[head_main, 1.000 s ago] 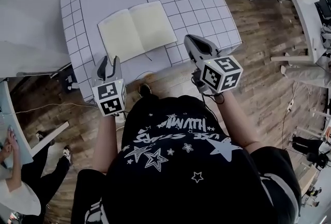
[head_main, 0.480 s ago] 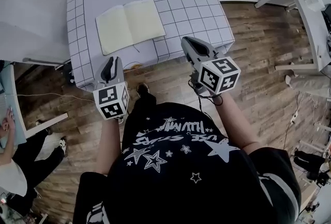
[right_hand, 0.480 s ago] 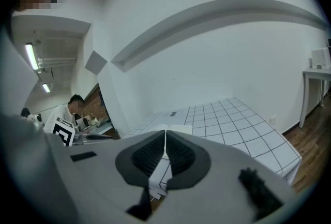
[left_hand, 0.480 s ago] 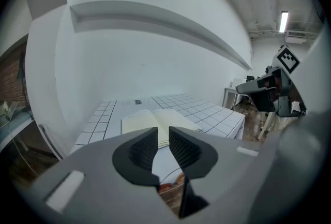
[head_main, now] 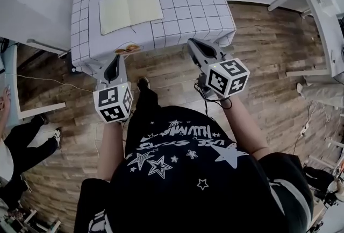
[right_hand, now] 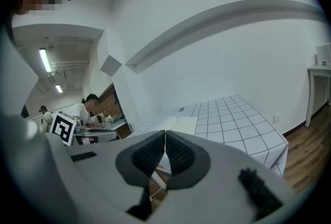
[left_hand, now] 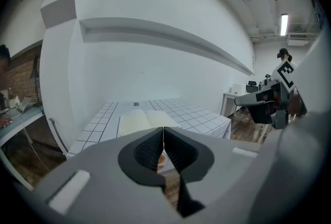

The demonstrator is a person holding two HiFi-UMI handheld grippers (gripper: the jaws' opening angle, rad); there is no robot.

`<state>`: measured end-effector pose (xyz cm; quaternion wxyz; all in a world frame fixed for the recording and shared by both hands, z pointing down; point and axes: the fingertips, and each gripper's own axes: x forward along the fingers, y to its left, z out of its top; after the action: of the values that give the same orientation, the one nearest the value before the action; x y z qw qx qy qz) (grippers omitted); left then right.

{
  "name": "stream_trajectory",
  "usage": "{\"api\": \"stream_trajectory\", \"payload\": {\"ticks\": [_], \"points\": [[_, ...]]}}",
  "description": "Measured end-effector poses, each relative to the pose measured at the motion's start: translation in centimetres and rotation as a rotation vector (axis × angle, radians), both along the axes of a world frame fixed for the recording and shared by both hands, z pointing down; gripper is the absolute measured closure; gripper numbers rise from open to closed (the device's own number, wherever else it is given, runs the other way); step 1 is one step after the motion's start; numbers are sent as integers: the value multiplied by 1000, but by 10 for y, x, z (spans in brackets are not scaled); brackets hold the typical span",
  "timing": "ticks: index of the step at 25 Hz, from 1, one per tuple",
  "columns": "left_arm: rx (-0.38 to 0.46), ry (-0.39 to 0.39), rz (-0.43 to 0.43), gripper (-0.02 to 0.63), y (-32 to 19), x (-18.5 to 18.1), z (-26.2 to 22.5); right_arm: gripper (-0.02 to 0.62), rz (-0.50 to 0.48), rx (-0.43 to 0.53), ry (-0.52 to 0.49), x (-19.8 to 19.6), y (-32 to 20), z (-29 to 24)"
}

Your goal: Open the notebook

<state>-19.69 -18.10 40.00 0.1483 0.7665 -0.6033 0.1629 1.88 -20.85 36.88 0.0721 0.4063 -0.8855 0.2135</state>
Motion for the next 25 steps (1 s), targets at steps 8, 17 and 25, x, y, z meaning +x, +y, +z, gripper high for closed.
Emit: {"api": "stream_trajectory", "payload": {"ticks": [8,17,25], "points": [[26,24,-17,595,90,44,-12,578,-54,40,-11,38,77,-5],[28,22,-48,595,166,71,-14,578,-137,24,-30,48,140,12],[42,30,-62,595,180,63,-16,578,-170,22,9,33,154,17]]}}
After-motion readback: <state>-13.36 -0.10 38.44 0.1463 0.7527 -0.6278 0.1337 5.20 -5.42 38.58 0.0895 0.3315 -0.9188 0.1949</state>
